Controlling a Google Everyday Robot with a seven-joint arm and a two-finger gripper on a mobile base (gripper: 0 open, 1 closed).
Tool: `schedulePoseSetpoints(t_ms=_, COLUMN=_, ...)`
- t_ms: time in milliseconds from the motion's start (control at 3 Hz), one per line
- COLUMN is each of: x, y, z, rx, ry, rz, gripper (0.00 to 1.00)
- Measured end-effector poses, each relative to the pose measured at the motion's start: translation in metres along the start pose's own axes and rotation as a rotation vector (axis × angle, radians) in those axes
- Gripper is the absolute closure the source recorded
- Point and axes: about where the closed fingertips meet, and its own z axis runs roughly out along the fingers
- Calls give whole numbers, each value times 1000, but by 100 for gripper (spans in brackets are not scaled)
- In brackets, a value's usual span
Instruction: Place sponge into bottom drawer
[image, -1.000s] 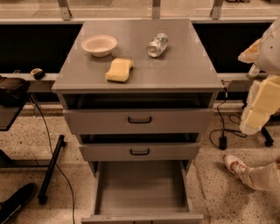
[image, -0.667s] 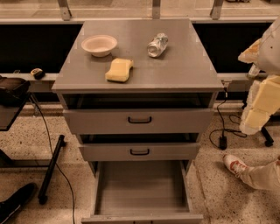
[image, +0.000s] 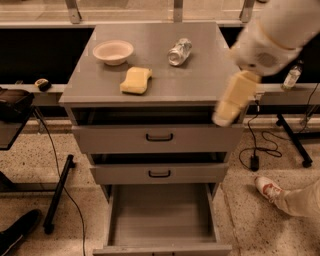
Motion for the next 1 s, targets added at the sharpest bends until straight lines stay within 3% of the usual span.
schedulePoseSetpoints(t_ms=333, x=-57, y=-41, z=37, rx=21, ry=-123, rz=-21, gripper=0)
schedulePoseSetpoints(t_ms=667, x=-100, y=-85, z=75, rx=24, ry=-197, rz=-4, gripper=0)
schedulePoseSetpoints(t_ms=1000, x=-136, y=-117, z=119, rx=-9, ry=-240, rz=40, gripper=0)
